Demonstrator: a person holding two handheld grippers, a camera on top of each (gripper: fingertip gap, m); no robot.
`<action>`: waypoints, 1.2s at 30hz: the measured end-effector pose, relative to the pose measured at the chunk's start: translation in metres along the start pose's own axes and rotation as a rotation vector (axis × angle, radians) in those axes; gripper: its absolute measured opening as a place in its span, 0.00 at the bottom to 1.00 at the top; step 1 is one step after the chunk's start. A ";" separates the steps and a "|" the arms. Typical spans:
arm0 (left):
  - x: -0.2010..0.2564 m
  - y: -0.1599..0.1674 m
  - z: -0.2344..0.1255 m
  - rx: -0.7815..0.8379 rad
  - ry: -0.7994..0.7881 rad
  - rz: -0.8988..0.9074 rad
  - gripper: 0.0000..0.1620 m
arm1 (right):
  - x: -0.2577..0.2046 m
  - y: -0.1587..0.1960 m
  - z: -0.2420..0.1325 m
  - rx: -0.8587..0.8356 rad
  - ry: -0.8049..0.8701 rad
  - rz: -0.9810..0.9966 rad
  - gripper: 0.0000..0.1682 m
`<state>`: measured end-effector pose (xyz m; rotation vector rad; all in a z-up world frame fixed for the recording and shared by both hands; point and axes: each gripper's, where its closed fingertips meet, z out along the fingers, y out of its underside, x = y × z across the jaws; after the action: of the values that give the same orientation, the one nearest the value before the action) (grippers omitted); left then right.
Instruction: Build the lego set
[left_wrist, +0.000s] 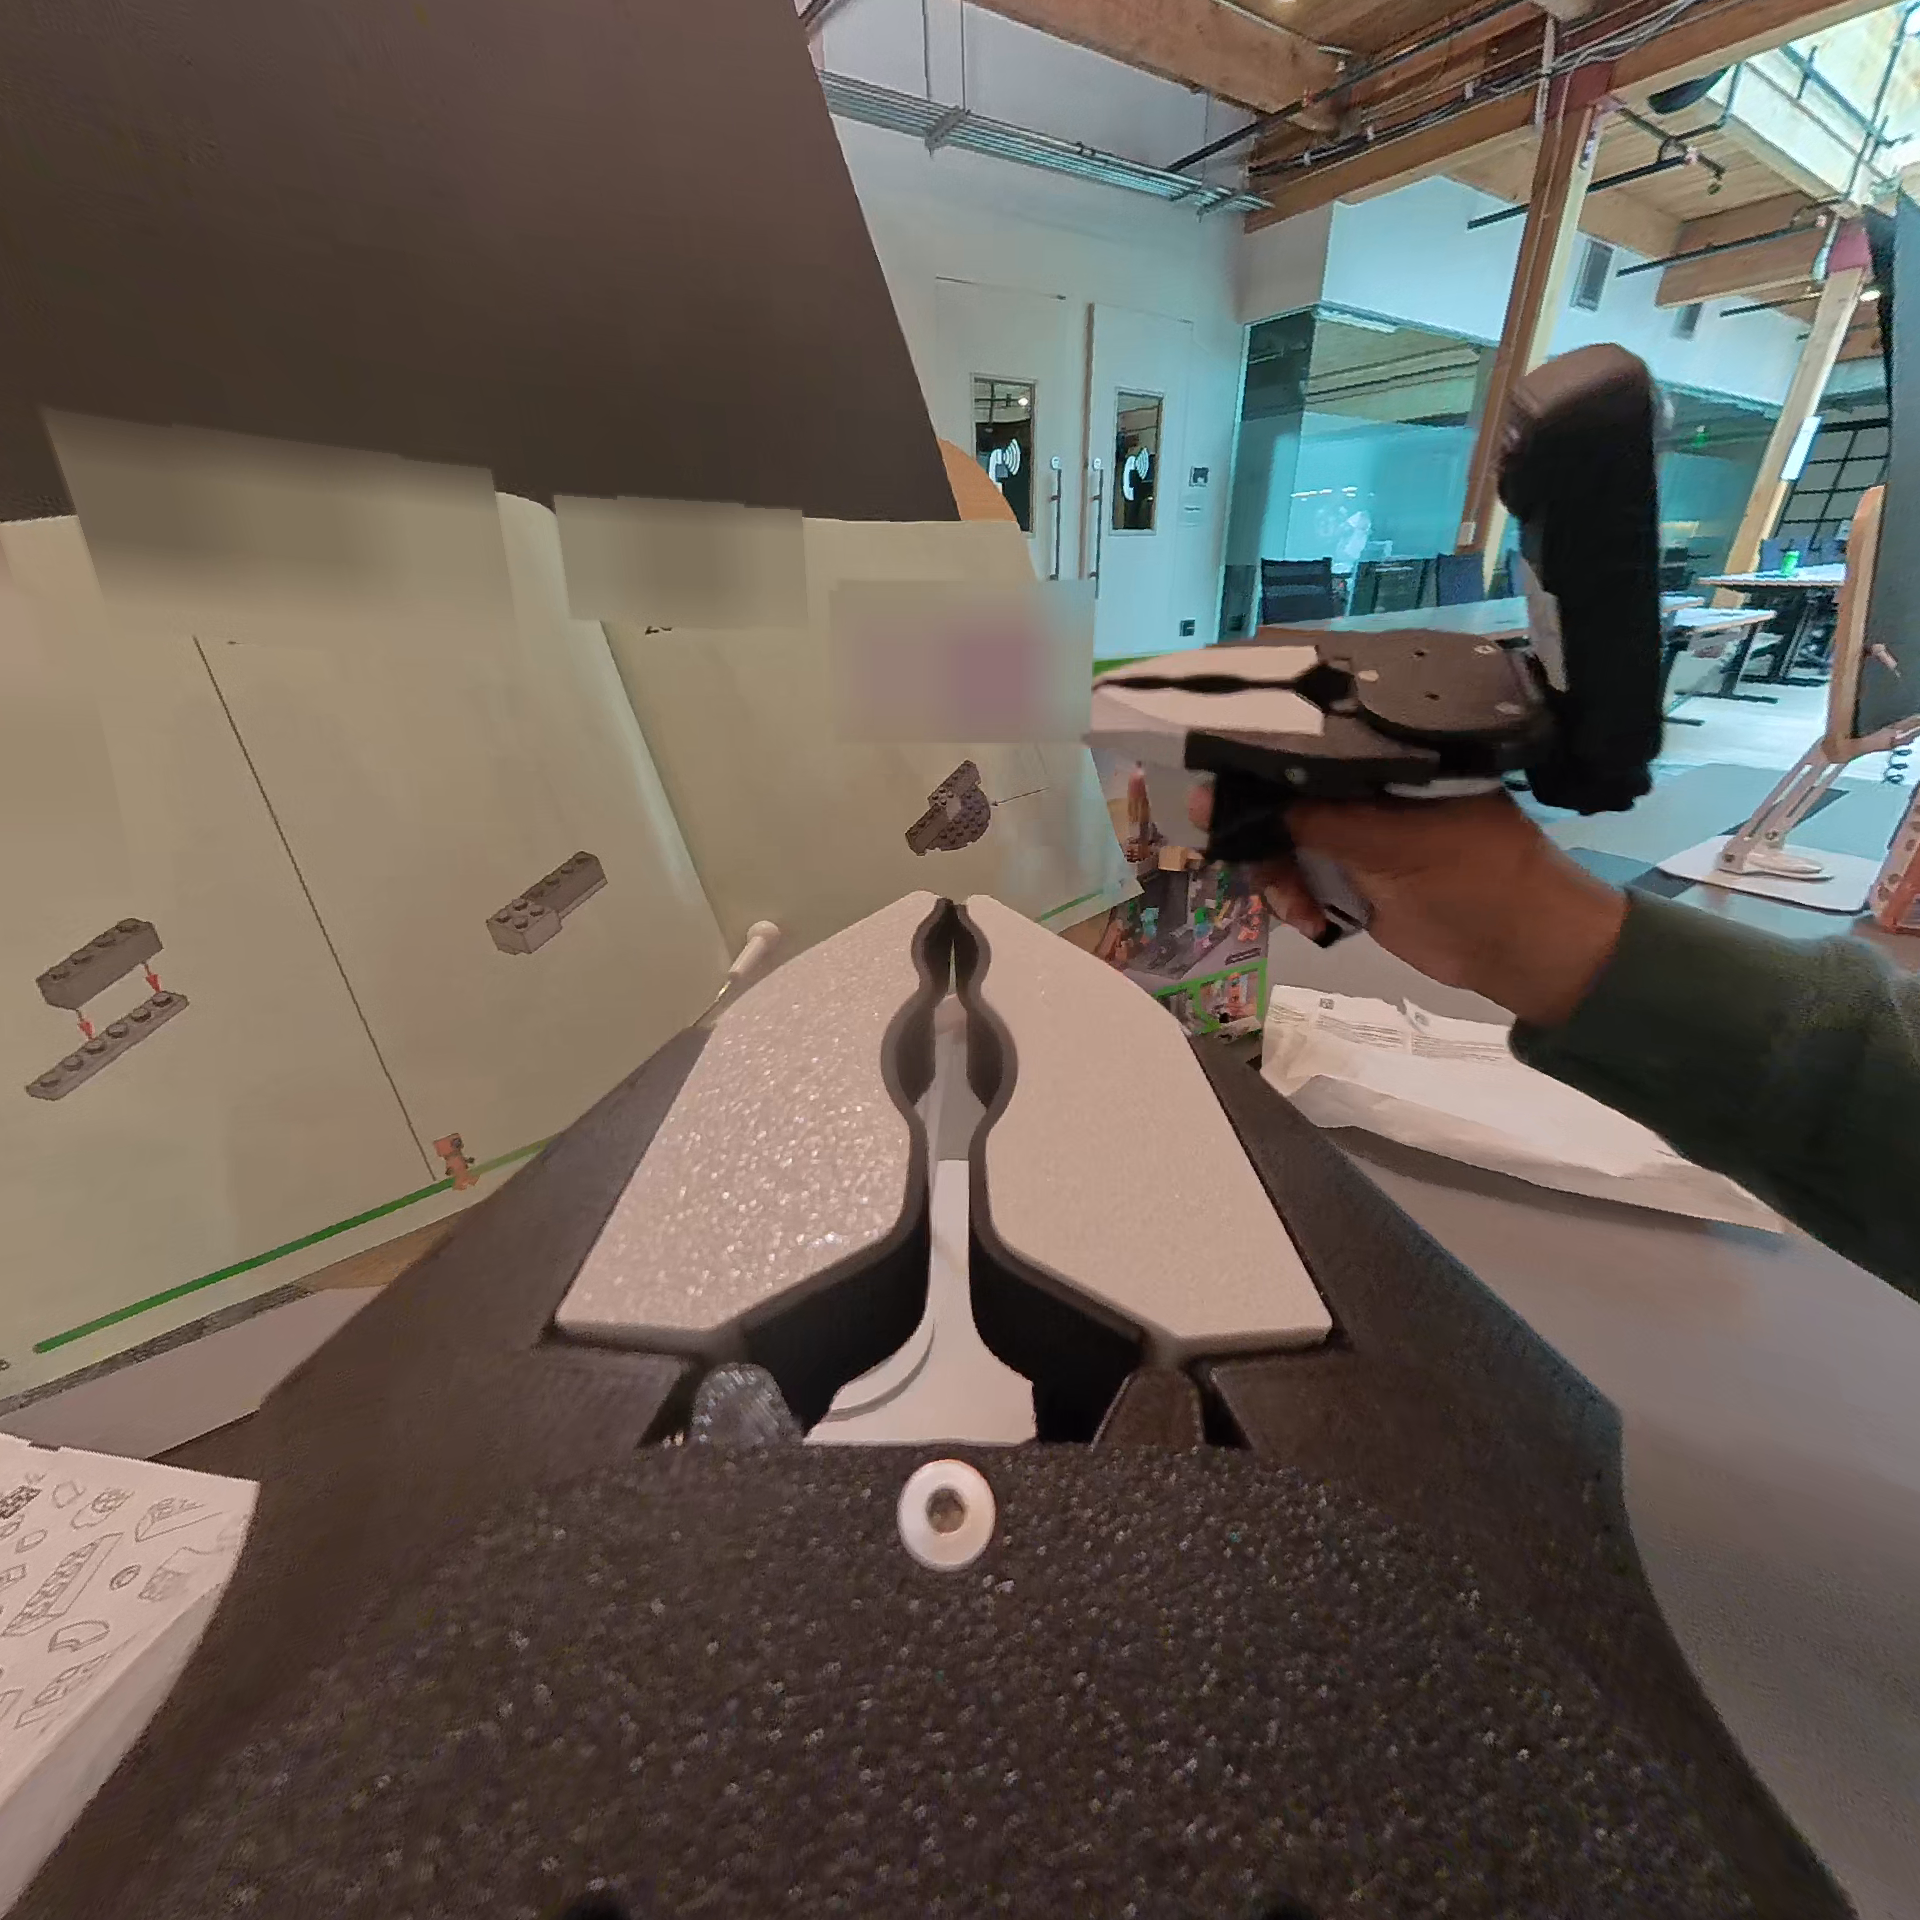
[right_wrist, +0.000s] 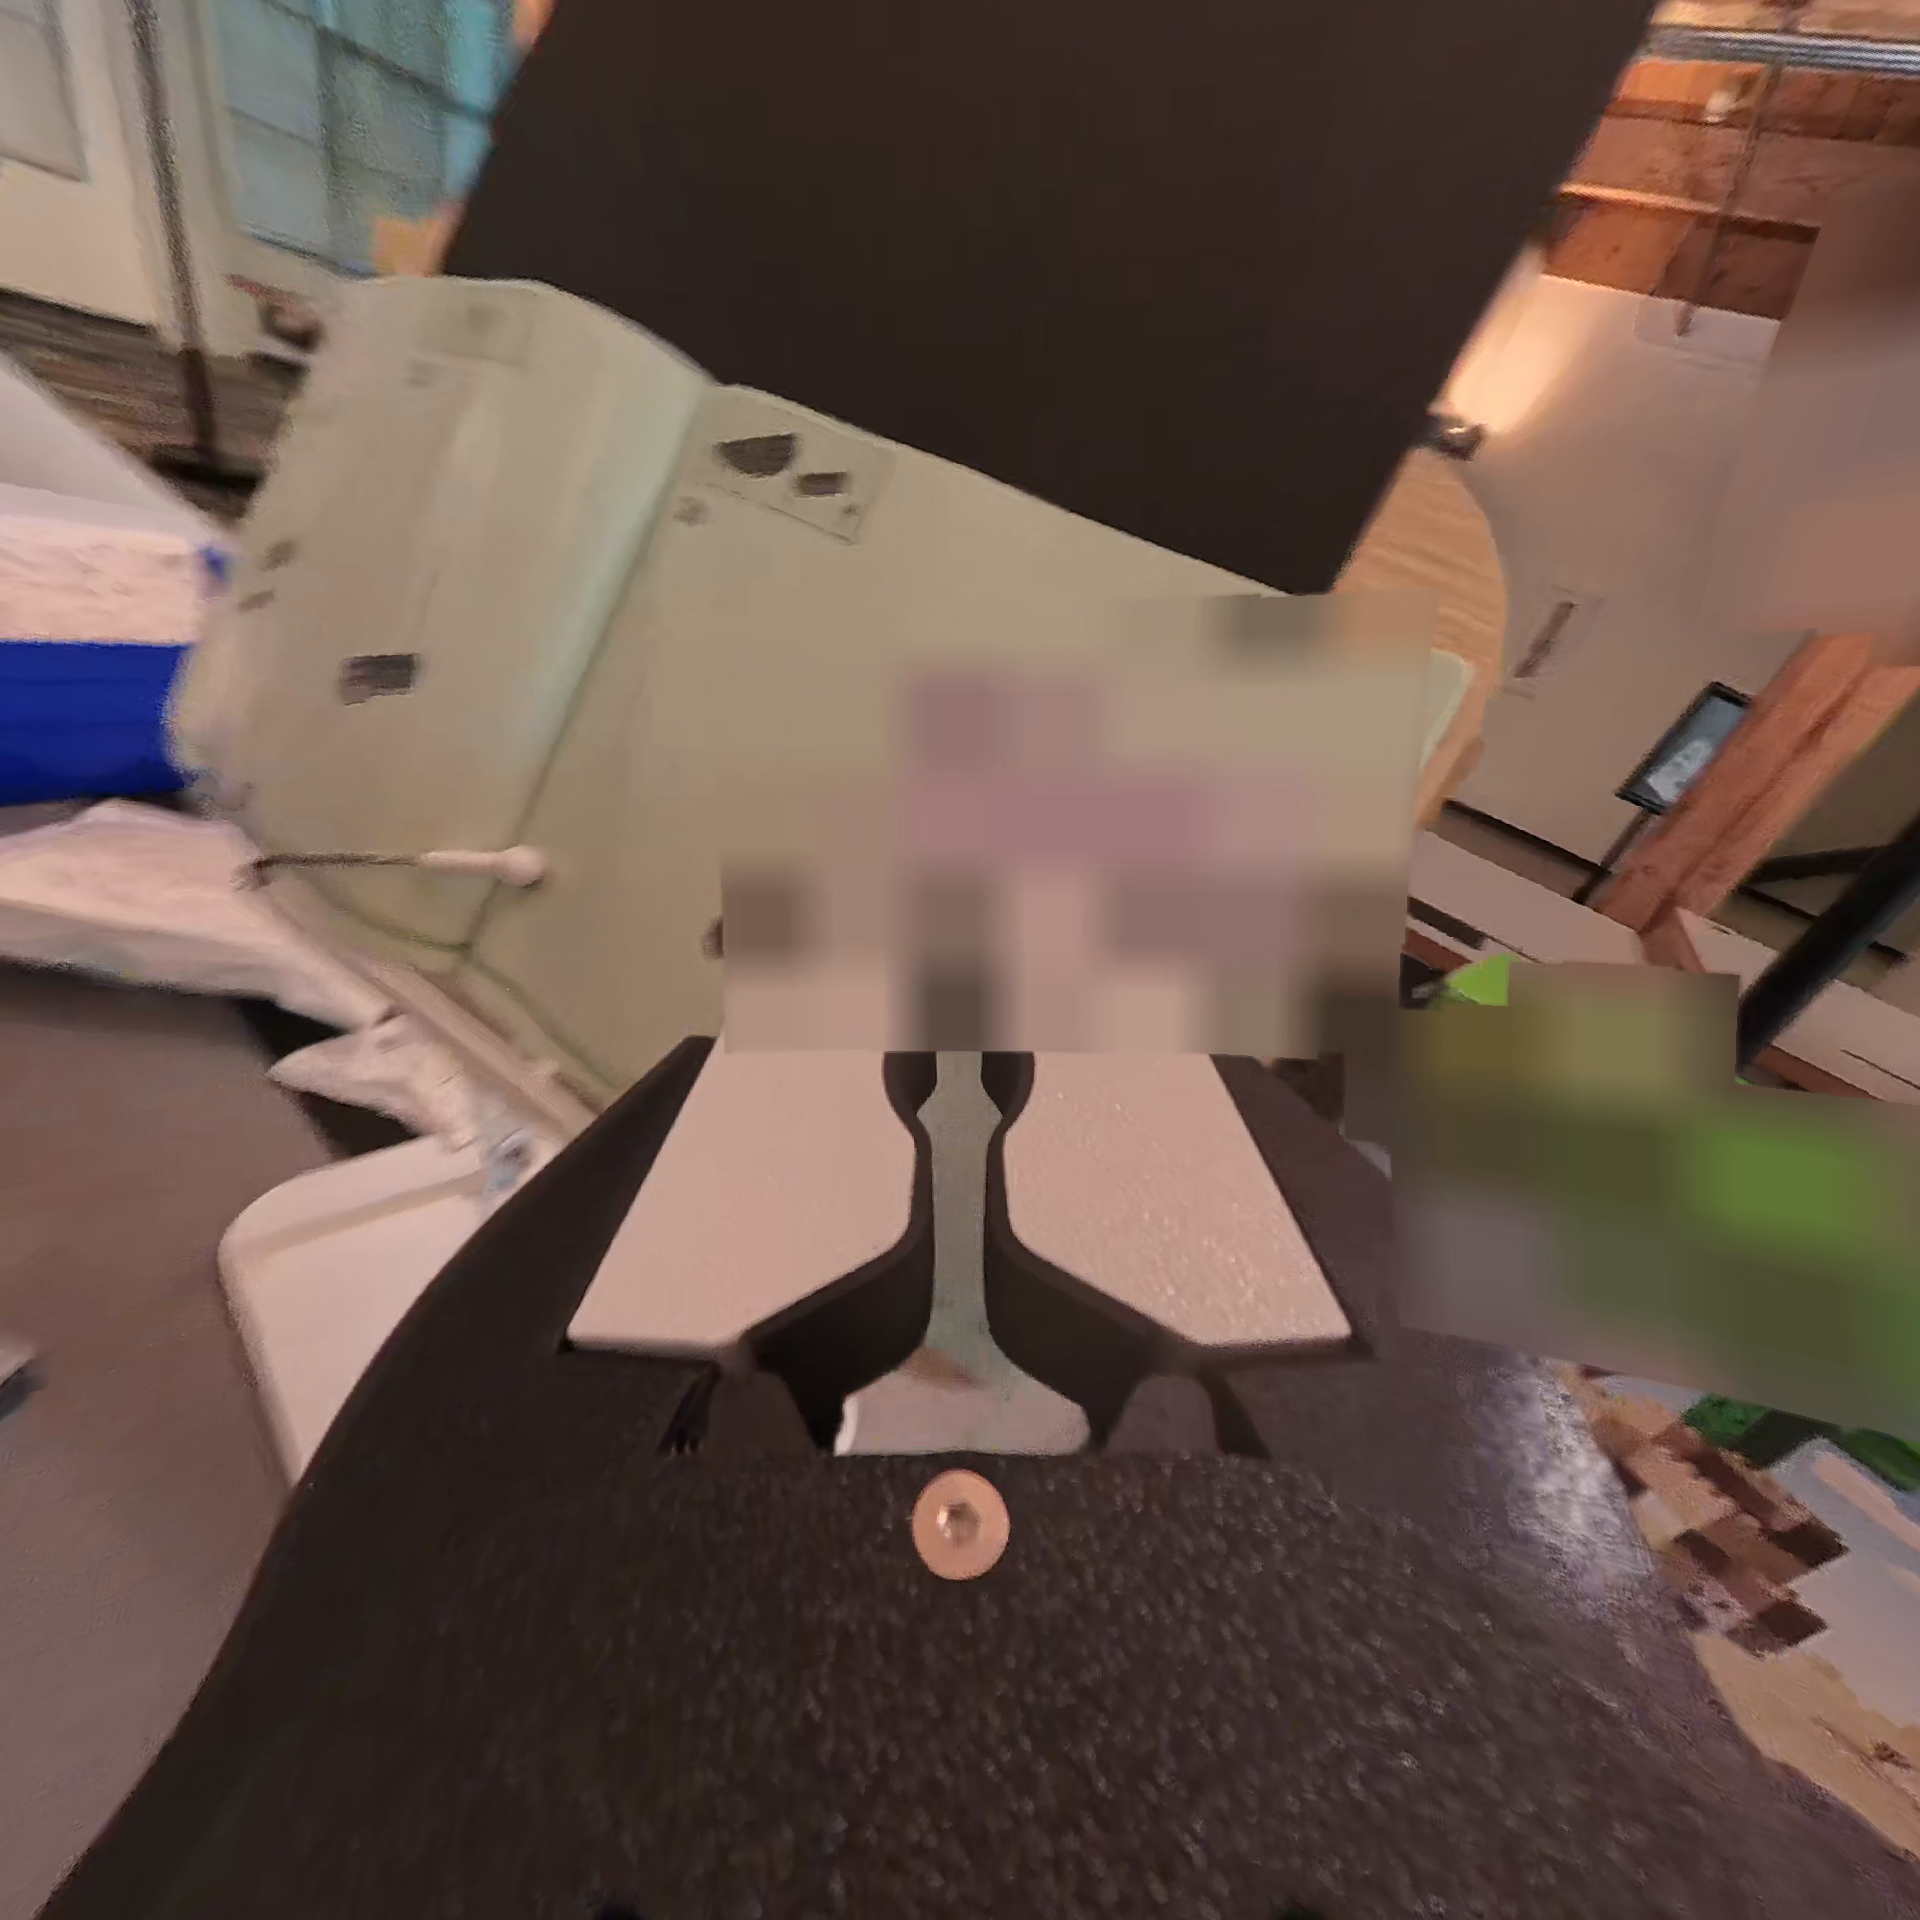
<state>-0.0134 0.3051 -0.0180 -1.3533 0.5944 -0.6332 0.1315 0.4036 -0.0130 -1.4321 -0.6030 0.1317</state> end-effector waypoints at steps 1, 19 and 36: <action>0.003 -0.001 -0.001 -0.002 0.011 -0.008 0.00 | -0.016 0.003 -0.009 -0.018 -0.056 -0.019 0.02; 0.090 0.064 -0.071 -0.309 0.397 0.087 0.05 | -0.254 0.171 -0.191 -0.522 -0.807 -0.159 0.12; 0.136 0.182 -0.168 -0.602 0.591 0.093 0.07 | -0.331 0.166 -0.206 -0.587 -0.956 -0.193 0.12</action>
<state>-0.0248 0.1109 -0.2232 -1.6800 1.4013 -0.8205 -0.0081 0.1034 -0.2773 -1.8289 -1.6608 0.5353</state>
